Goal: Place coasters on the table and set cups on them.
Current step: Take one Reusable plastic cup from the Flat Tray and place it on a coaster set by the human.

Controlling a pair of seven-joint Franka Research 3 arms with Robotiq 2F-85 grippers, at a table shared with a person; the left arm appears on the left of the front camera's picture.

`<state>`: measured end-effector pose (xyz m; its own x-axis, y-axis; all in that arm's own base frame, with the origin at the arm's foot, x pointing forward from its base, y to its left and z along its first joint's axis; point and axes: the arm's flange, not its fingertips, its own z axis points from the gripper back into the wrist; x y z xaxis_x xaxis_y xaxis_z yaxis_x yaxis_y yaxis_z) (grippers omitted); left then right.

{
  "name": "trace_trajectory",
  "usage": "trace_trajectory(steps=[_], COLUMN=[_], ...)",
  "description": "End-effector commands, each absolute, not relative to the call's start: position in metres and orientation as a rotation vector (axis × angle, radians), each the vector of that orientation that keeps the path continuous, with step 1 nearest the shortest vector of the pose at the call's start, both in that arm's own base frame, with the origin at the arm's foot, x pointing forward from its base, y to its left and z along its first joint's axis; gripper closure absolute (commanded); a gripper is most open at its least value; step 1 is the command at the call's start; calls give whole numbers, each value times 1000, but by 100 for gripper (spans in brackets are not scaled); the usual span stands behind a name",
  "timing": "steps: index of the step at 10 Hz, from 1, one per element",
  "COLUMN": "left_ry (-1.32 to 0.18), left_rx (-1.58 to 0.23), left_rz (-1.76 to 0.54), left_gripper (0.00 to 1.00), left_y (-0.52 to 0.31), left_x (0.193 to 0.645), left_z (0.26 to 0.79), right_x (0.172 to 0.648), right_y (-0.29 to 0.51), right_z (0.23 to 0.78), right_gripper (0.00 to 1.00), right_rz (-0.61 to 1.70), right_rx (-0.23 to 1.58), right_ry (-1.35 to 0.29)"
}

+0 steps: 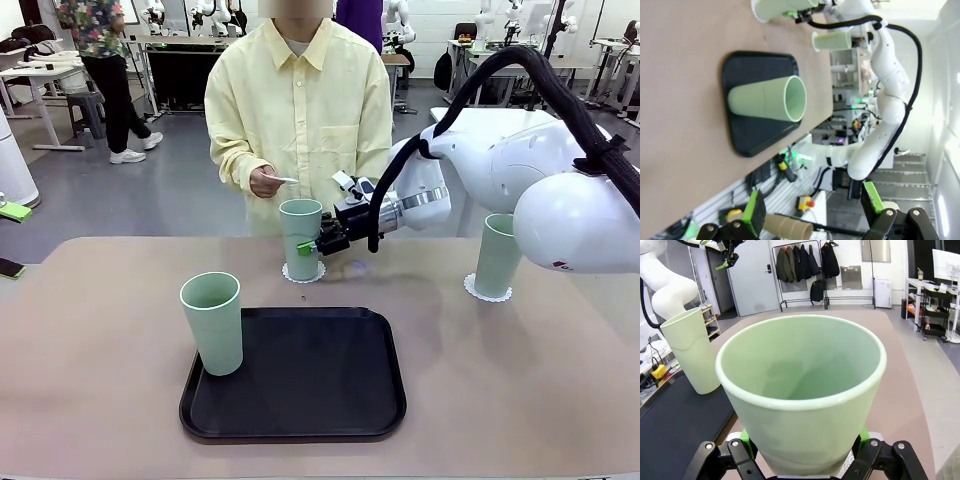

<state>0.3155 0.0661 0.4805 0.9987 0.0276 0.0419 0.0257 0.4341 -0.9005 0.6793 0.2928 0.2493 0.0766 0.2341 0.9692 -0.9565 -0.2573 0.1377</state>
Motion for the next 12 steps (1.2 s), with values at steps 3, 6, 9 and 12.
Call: trace_trajectory(steps=[3, 6, 9, 12], left_ry=[-67, -67, -67, -67], left_rx=[-1141, -1141, -1141, -1141], left_rz=[-12, -12, -12, -12], left_gripper=[0, 0, 0, 0], left_y=[66, 66, 66, 66], left_x=[316, 316, 316, 316], left_z=[481, 481, 481, 481], right_x=[686, 686, 685, 687], right_y=[291, 291, 291, 290], right_z=[252, 253, 254, 253], right_gripper=[0, 0, 0, 0], right_rz=[1453, 1458, 1467, 1460], right_rx=[1281, 1269, 1255, 1249], right_ry=[-798, -789, -767, -748])
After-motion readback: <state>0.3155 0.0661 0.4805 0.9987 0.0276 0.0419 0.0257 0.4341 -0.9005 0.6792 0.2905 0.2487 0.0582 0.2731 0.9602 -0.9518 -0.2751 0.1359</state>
